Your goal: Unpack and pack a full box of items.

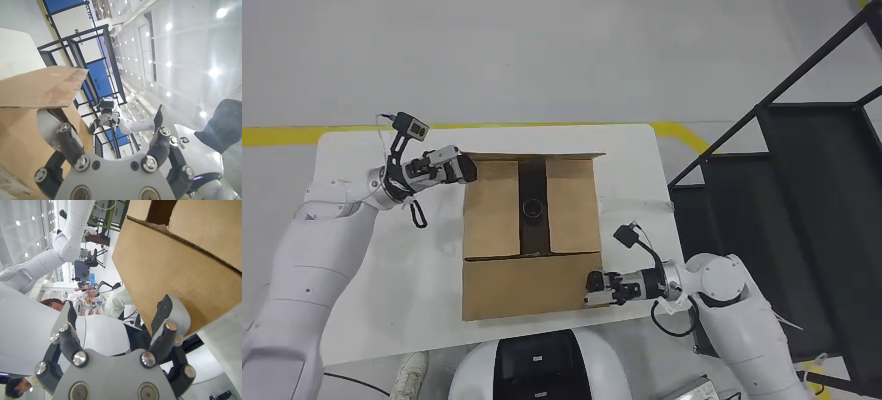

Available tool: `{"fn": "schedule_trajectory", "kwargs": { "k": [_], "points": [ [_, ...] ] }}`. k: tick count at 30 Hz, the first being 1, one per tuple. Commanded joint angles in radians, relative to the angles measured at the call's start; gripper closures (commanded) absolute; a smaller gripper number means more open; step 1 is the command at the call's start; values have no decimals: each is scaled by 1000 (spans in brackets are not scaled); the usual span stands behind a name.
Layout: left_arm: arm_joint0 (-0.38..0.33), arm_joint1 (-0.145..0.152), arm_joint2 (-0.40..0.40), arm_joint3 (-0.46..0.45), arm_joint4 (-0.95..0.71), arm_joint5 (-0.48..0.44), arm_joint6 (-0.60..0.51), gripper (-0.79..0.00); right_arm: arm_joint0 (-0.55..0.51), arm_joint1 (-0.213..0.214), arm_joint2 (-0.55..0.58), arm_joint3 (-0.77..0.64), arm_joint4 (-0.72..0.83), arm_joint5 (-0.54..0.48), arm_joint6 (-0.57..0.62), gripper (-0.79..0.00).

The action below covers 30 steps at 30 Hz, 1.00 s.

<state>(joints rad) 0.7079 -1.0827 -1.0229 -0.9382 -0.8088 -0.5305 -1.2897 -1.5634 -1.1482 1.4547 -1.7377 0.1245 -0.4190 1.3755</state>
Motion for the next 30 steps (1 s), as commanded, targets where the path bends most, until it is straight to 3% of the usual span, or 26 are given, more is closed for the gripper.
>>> {"fn": "schedule_trajectory", "kwargs": {
  "k": [1,8,11,16,22,30],
  "points": [
    [-36,-12,13,43,-10,-5,6,-785,0,3,-13,-1,-18,2,-1,-785],
    [-164,-69,80,227,11,-32,89,-785,7,11,-57,5,-87,15,-14,-785],
    [-226,-104,128,336,85,-53,209,-785,9,15,-79,5,-125,21,-35,-785],
    [-288,-153,191,456,184,-75,318,-785,8,23,-108,3,-166,28,-27,-785],
    [-332,-202,258,557,305,-43,381,-785,8,31,-133,-2,-227,33,-50,-785],
    [-357,-240,312,634,438,-35,397,-785,12,38,-164,-2,-293,52,-129,-785]
  ]
}}
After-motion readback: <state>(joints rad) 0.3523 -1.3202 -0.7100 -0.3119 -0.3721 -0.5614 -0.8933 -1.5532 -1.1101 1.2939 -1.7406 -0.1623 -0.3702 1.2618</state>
